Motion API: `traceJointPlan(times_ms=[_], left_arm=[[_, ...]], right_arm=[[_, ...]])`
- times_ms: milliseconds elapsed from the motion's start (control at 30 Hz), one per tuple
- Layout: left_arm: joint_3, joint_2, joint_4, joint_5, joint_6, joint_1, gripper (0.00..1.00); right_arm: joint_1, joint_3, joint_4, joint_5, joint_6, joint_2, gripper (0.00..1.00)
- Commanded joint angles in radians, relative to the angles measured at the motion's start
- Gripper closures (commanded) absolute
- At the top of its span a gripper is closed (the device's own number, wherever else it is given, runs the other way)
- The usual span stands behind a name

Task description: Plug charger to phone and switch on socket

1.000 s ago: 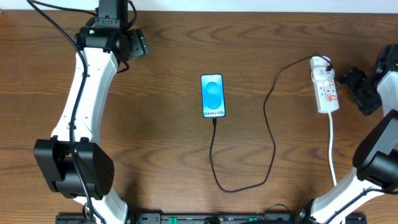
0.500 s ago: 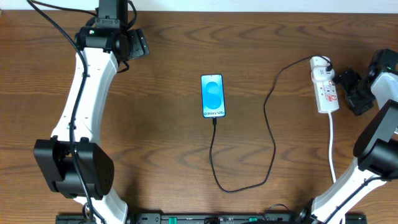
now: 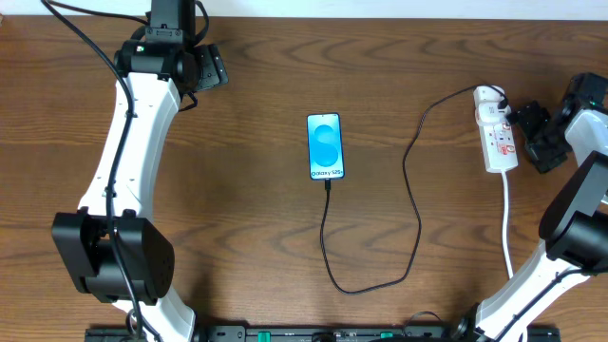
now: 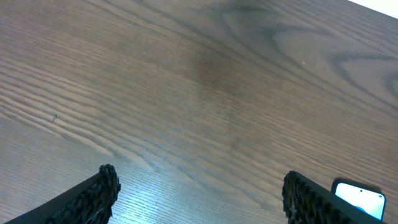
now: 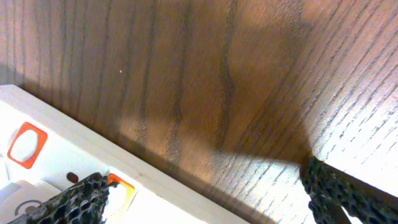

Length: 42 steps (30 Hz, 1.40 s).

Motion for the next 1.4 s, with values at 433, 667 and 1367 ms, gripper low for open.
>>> traceJointPlan(times_ms=[433,667,1367], left_arm=[[-0.003,0.003,-0.002,-0.016,-0.005,0.002,0.14],[-0.003,0.003,-0.003,-0.016,-0.005,0.002,0.14],[-0.003,0.003,-0.003,-0.016,-0.005,0.002,0.14]], right_arm=[[0.050,-0.009,-0.068,-0.074,0.021,0.048,0.01],[0.080,-0.009,-0.069,-0.075,0.021,0.048,0.01],[0.133,-0.007,-0.111,-0.184,0.013,0.040,0.01]])
